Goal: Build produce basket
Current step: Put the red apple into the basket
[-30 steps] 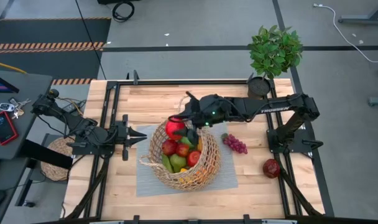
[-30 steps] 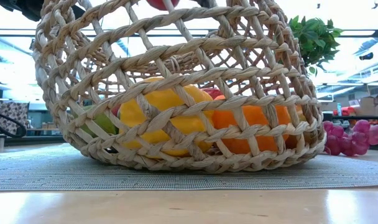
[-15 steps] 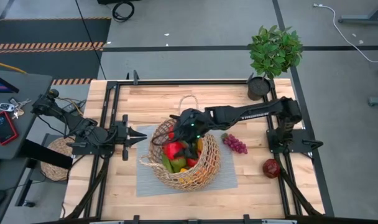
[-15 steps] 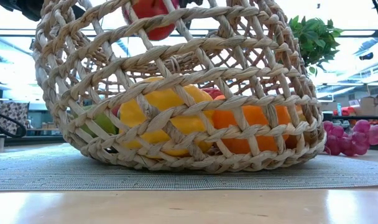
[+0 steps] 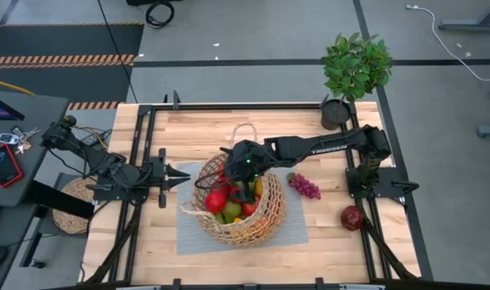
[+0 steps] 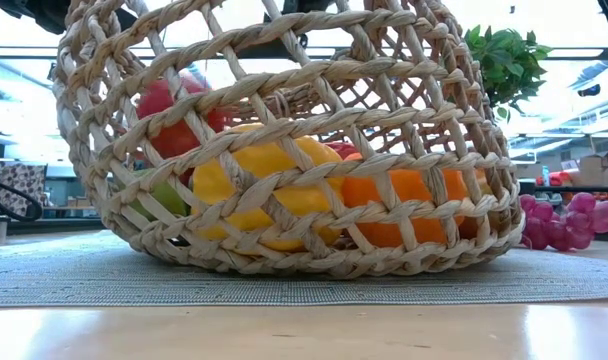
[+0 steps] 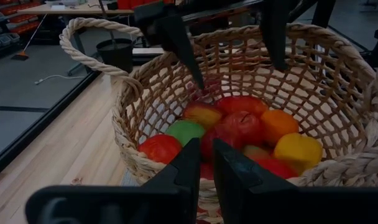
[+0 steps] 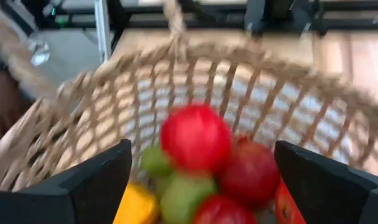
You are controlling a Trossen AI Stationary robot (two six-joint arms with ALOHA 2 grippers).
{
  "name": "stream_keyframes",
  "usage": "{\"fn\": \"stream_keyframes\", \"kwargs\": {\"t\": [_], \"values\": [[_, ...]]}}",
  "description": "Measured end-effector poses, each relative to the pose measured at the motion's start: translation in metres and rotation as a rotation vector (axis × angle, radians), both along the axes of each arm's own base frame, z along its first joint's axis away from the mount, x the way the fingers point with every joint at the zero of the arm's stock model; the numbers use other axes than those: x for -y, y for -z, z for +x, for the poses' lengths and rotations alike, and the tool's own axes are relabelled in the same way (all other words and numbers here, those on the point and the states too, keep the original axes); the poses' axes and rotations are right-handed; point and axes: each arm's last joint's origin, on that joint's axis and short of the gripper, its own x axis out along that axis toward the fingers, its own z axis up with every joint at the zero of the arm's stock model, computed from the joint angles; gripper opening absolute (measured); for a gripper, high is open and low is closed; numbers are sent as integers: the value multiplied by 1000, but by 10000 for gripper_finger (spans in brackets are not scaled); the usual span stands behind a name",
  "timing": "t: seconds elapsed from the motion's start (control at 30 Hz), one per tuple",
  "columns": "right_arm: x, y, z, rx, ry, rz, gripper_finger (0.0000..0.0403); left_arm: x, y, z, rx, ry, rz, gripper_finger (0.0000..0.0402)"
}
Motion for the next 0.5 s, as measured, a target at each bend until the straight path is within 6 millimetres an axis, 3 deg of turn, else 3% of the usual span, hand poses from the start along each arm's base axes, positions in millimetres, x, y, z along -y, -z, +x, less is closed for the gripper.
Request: {"fn": "stream_keyframes", "kwargs": {"t": [0.33,0.5], "values": [[-6,-61,-68,-50,40,-35,364,0,0,0,0,0,0,48],[-18,-59,-105,-219,122,34,350,0,0,0,0,0,0,48]]}}
